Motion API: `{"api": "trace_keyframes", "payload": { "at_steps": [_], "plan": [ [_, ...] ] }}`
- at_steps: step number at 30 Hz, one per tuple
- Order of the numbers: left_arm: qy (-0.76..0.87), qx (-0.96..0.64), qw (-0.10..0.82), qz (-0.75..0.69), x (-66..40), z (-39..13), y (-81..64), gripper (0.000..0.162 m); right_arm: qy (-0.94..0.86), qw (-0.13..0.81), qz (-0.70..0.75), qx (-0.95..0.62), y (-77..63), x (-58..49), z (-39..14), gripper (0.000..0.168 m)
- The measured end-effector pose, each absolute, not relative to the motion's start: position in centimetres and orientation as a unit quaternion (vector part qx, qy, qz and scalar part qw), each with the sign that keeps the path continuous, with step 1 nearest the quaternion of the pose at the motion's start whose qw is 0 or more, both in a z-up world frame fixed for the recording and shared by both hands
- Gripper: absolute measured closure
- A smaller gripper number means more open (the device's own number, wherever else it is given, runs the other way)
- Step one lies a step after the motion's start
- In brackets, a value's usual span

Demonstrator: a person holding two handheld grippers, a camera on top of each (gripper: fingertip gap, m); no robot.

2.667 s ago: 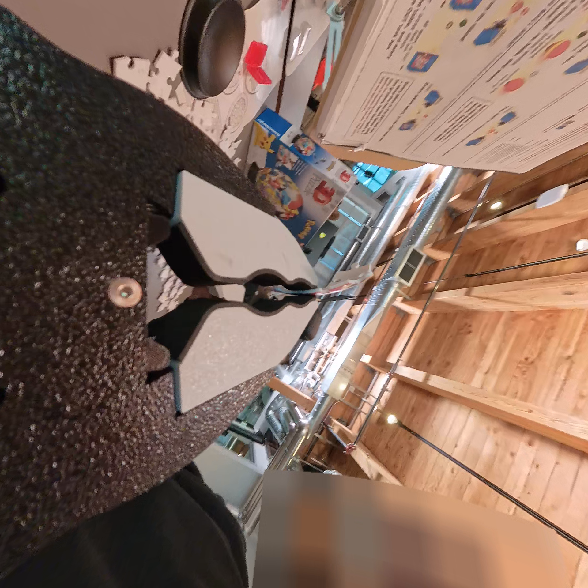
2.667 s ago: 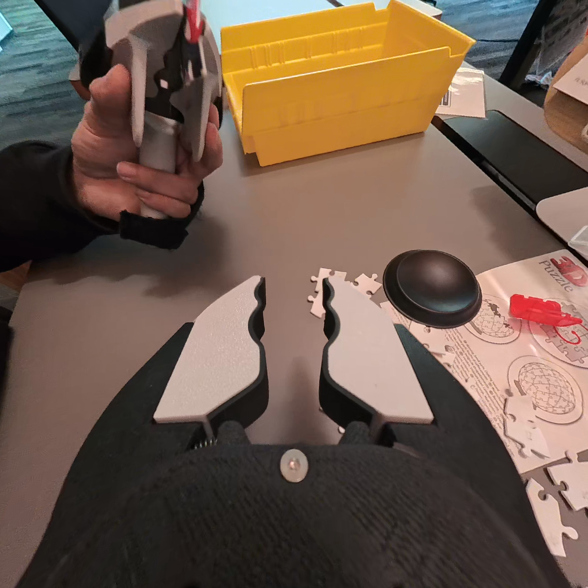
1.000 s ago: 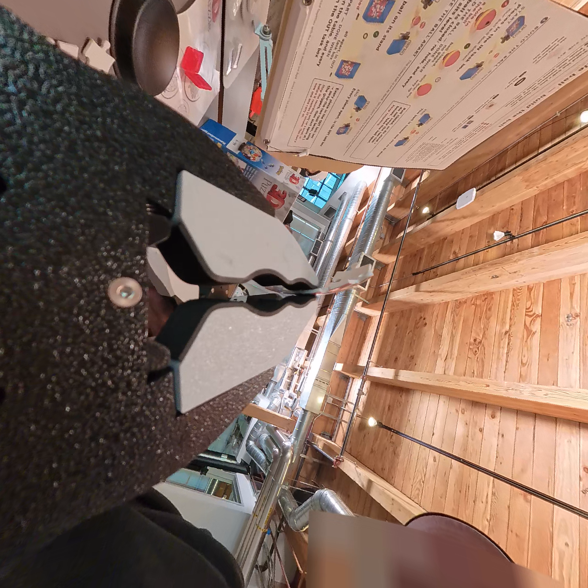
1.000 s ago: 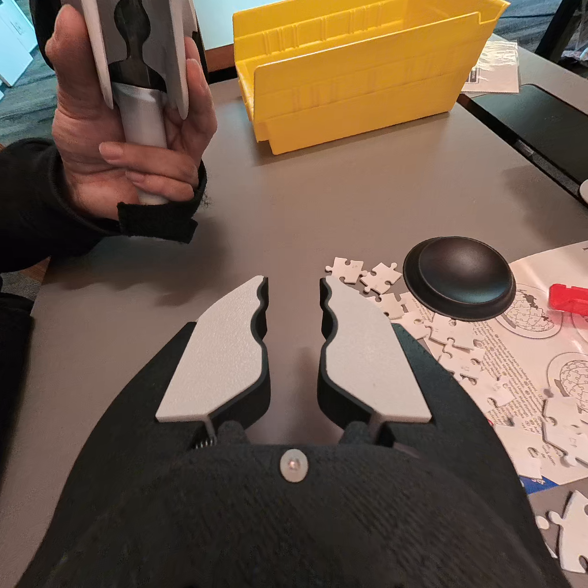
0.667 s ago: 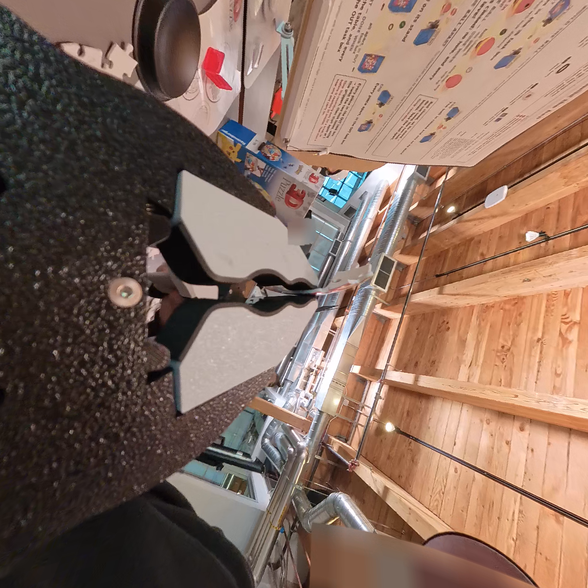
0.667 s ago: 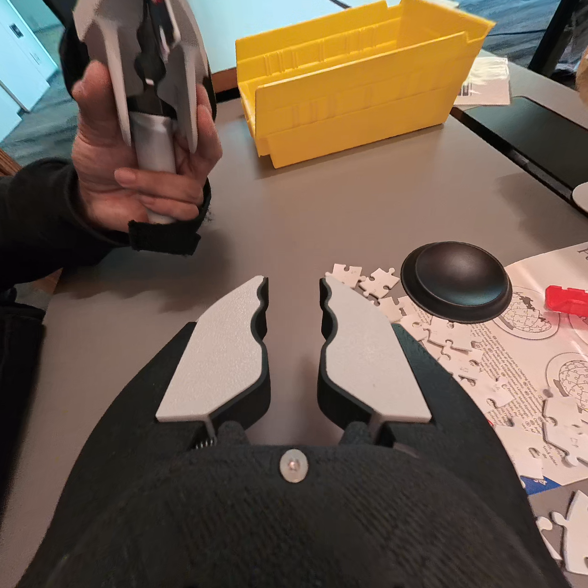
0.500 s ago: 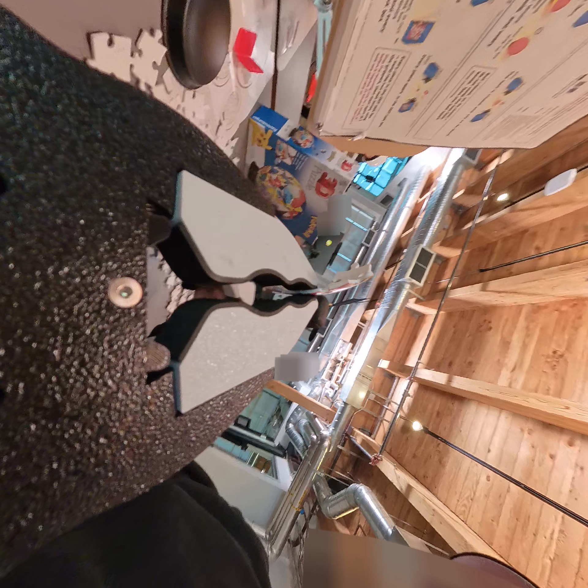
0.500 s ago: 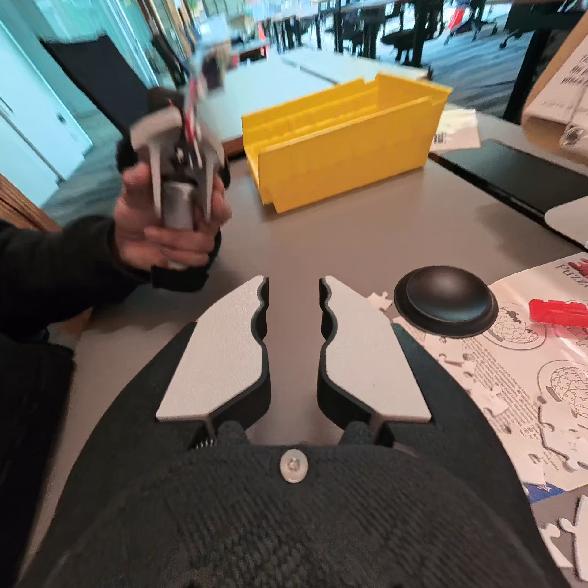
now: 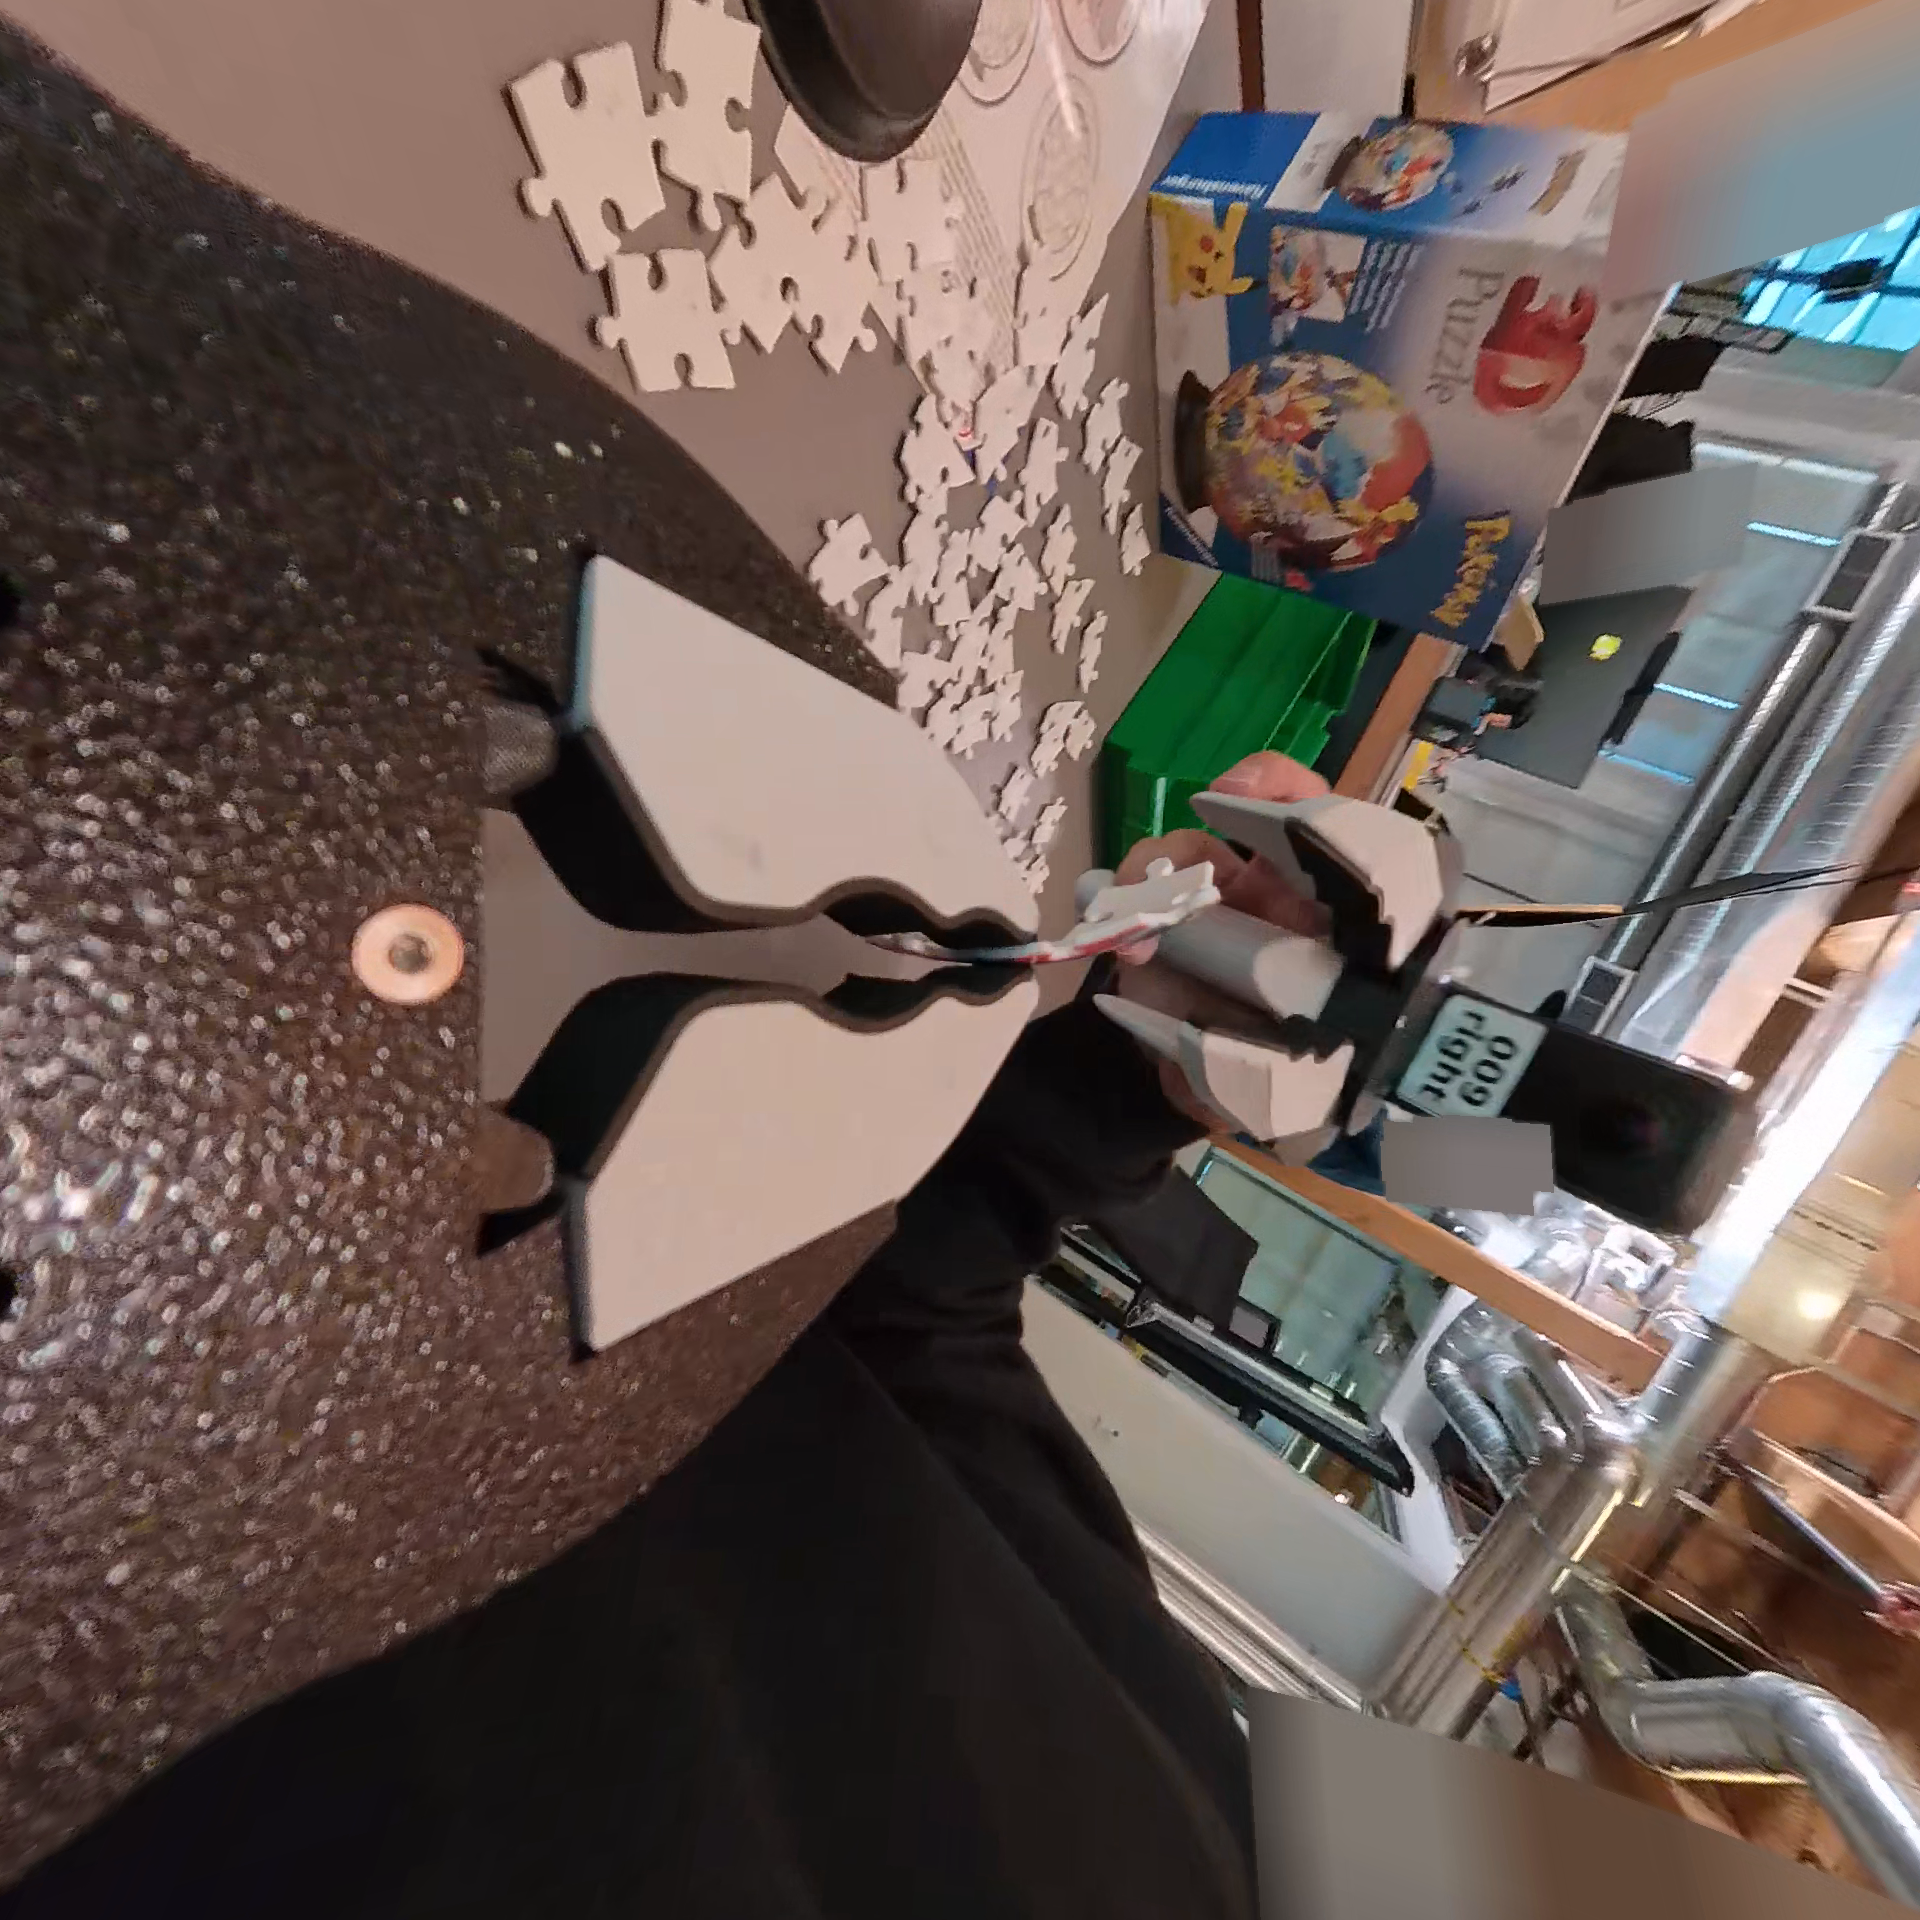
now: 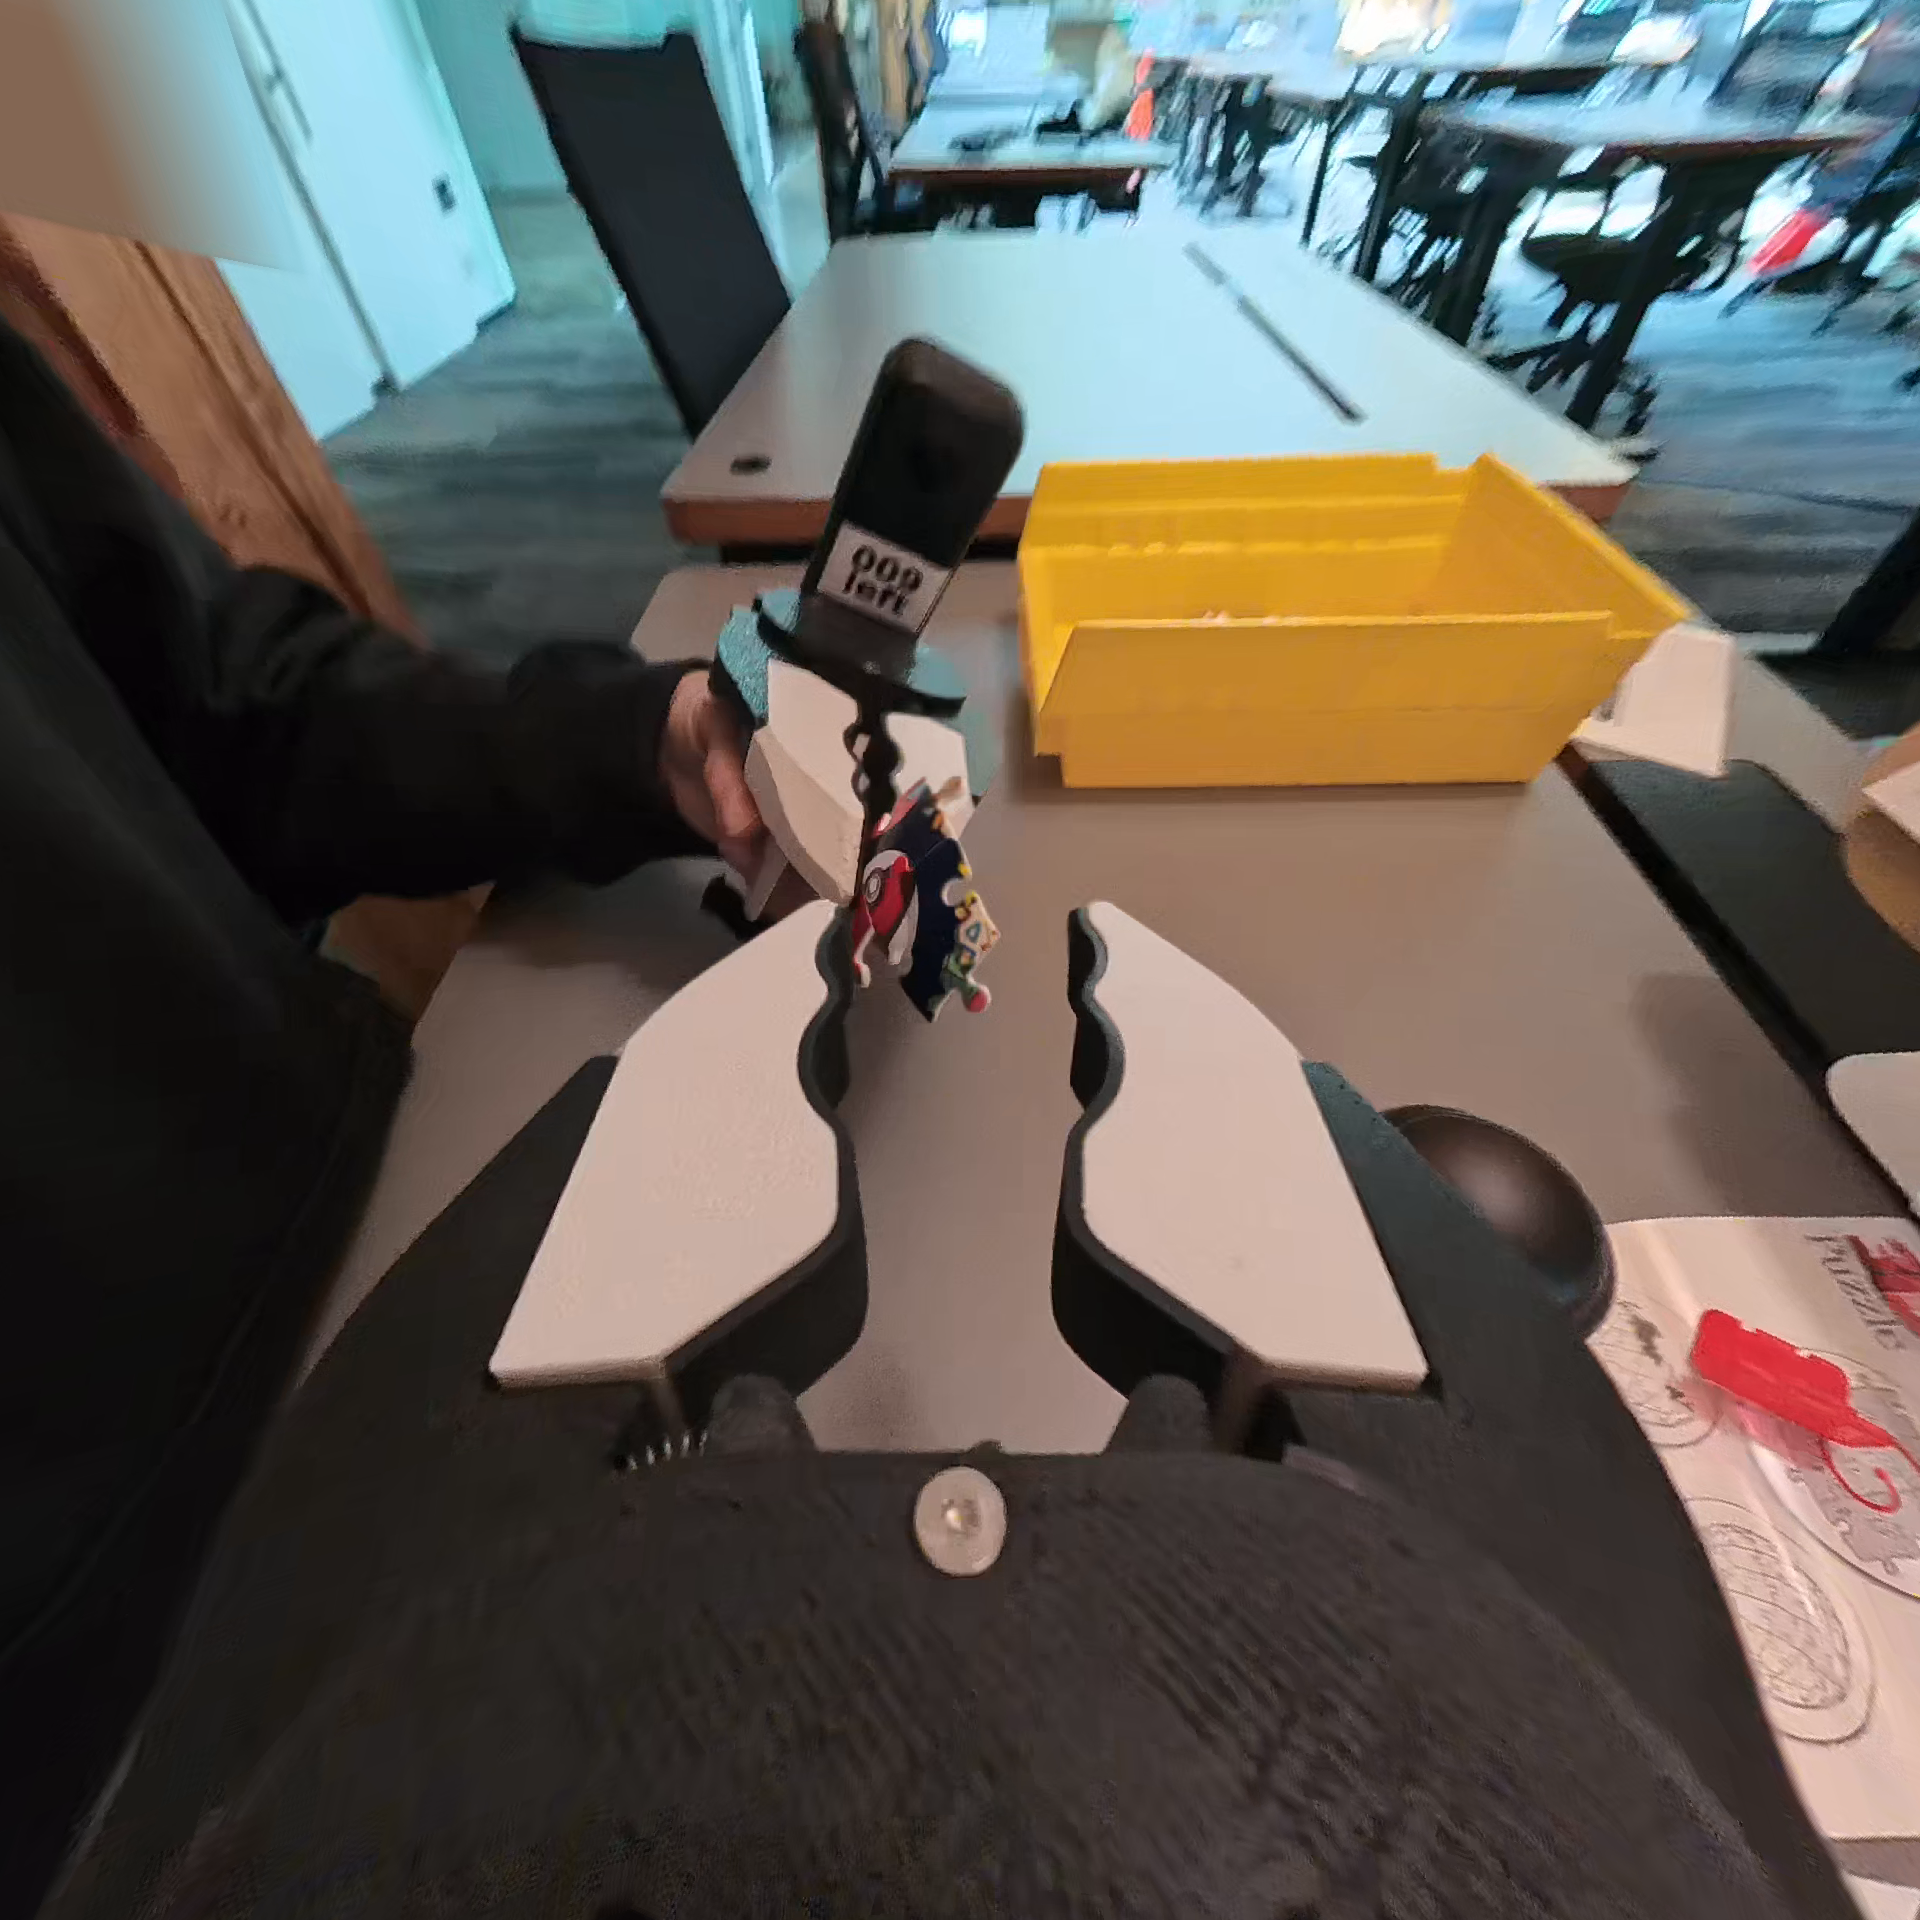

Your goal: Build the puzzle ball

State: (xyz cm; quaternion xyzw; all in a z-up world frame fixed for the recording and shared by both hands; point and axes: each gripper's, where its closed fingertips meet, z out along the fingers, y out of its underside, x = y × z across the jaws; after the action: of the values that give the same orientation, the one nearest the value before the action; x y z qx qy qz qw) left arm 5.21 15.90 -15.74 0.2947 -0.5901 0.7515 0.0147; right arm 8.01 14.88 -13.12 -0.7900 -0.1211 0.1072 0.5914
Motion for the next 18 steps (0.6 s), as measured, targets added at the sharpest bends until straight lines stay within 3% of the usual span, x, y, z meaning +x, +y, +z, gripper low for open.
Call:
{"api": "trace_keyframes", "payload": {
  "at_steps": [9,14,18],
  "plan": [
    [-0.61,0.297,0.052,0.733,4.5,-16.8,15.6,0.161,-0.142,0.521,0.214,-0.814,15.7,6.7,-14.6,0.157],
    [-0.613,0.294,0.065,0.731,4.4,-16.9,15.6,0.161,-0.145,0.503,0.22,-0.823,15.8,6.5,-15.5,0.153],
    [-0.618,0.287,0.073,0.728,4.3,-17.0,15.4,0.161,-0.145,0.496,0.246,-0.82,15.5,6.3,-15.6,0.16]
  ]
}}
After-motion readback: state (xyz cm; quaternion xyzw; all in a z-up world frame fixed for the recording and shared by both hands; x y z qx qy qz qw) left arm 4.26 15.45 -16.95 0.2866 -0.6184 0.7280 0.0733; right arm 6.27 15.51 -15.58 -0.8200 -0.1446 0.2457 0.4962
